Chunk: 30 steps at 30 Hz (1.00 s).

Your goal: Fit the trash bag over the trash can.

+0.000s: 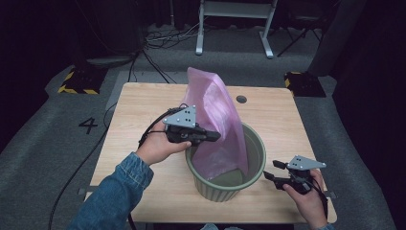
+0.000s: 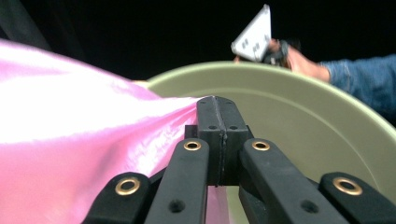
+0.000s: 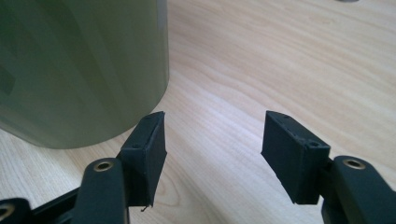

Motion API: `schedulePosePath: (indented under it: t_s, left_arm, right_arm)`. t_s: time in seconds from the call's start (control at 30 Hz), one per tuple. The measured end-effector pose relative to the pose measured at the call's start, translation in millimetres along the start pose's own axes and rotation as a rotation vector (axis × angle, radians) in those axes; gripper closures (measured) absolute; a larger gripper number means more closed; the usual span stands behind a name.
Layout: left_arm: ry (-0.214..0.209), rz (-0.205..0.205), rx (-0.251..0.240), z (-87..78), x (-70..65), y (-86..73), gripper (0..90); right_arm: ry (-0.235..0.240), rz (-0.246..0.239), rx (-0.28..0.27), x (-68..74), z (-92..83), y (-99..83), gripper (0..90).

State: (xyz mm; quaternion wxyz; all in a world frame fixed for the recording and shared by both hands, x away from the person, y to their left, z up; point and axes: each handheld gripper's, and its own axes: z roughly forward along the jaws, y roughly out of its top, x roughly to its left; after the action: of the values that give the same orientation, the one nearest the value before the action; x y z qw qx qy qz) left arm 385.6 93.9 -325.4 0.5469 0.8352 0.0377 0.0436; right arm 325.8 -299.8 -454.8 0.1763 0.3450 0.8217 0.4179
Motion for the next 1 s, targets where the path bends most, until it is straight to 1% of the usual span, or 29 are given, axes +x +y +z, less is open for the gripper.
schedulePosePath:
  t_s: [0.07,0.1,0.13,0.17,0.2,0.27,0.3,0.33,0.37,0.4,0.43,0.47,0.5,0.57,0.6,0.67,0.7,0.73,0.8,0.83,0.87,0.9,1.0]
  left_arm:
    - [-0.006,-0.005,0.014,-0.3,-2.2,-4.1,89.8]
    - [-0.007,-0.012,0.022,-1.3,-3.4,-7.5,89.8]
    - [-0.007,-0.012,0.022,-1.3,-3.4,-7.5,89.8]
    - [-0.006,-0.019,0.027,-2.1,-4.0,-9.5,89.8]
    - [-0.004,-0.029,0.033,-3.9,-4.9,-13.3,89.8]
    - [-0.003,-0.032,0.035,-4.8,-5.3,-15.1,89.8]
    - [-0.006,-0.046,0.045,-6.1,-6.5,-18.2,89.8]
    - [-0.006,-0.046,0.045,-6.1,-6.5,-18.2,89.7]
    - [-0.007,-0.059,0.054,-6.5,-7.4,-20.0,89.7]
    - [-0.01,-0.069,0.063,-6.5,-7.6,-21.5,89.4]
    - [-0.016,-0.081,0.07,-6.4,-7.6,-23.1,89.4]
    - [-0.009,-0.095,0.08,-6.4,-7.8,-25.5,89.1]
    - [-0.009,-0.095,0.08,-6.4,-7.8,-25.5,89.1]
    - [-0.003,-0.104,0.096,-6.8,-8.5,-28.0,89.0]
    - [0.0,-0.116,0.095,-7.7,-9.6,-29.5,88.8]
    - [0.005,-0.122,0.093,-8.6,-10.8,-30.4,88.7]
    - [0.007,-0.125,0.088,-9.2,-11.5,-31.0,88.6]
    - [0.016,-0.127,0.081,-10.4,-11.5,-31.7,88.5]
    - [0.022,-0.133,0.076,-10.6,-11.5,-32.4,88.4]
    - [0.027,-0.136,0.073,-10.3,-11.4,-33.2,88.5]
    - [0.027,-0.136,0.073,-10.3,-11.4,-33.2,88.5]
    - [0.031,-0.137,0.075,-9.8,-11.9,-33.1,88.5]
    - [0.031,-0.13,0.082,-8.5,-12.3,-32.7,88.5]
  right_arm:
    - [-0.006,-0.012,-0.007,-2.6,-6.8,10.1,40.2]
    - [-0.007,-0.016,-0.009,-3.1,-8.6,12.8,40.2]
    - [-0.007,-0.023,-0.012,-3.9,-10.8,16.3,40.2]
    - [-0.007,-0.023,-0.012,-3.9,-10.8,16.3,40.2]
    - [-0.006,-0.027,-0.019,-5.8,-15.3,23.9,40.2]
    - [-0.004,-0.028,-0.021,-6.7,-16.8,26.5,40.2]
    - [0.0,-0.031,-0.03,-9.0,-21.1,34.7,40.2]
    - [0.0,-0.031,-0.03,-9.0,-21.1,34.7,40.2]
    - [0.0,-0.034,-0.031,-9.6,-22.8,37.8,40.3]
    - [0.005,-0.042,-0.039,-11.2,-27.3,47.0,40.2]
    - [0.005,-0.042,-0.039,-11.2,-27.3,47.0,40.2]
    - [0.009,-0.045,-0.042,-13.0,-31.2,55.3,40.3]
    - [0.009,-0.045,-0.042,-13.0,-31.2,55.3,40.3]
    - [0.009,-0.049,-0.049,-14.4,-34.6,62.6,40.3]
    - [0.02,-0.051,-0.062,-15.6,-38.9,72.5,40.3]
    - [0.023,-0.051,-0.066,-15.7,-40.2,76.0,40.2]
    - [0.028,-0.055,-0.071,-15.8,-42.1,82.2,40.1]
    - [0.037,-0.068,-0.079,-14.7,-44.2,92.2,40.0]
    - [0.042,-0.073,-0.081,-14.1,-44.6,95.8,39.9]
    - [0.051,-0.087,-0.083,-12.8,-44.5,104.9,39.9]
    - [0.051,-0.087,-0.083,-12.8,-44.5,104.9,39.9]
    - [0.059,-0.098,-0.085,-11.2,-43.5,112.8,39.9]
    - [0.071,-0.108,-0.085,-10.0,-41.7,119.8,39.9]
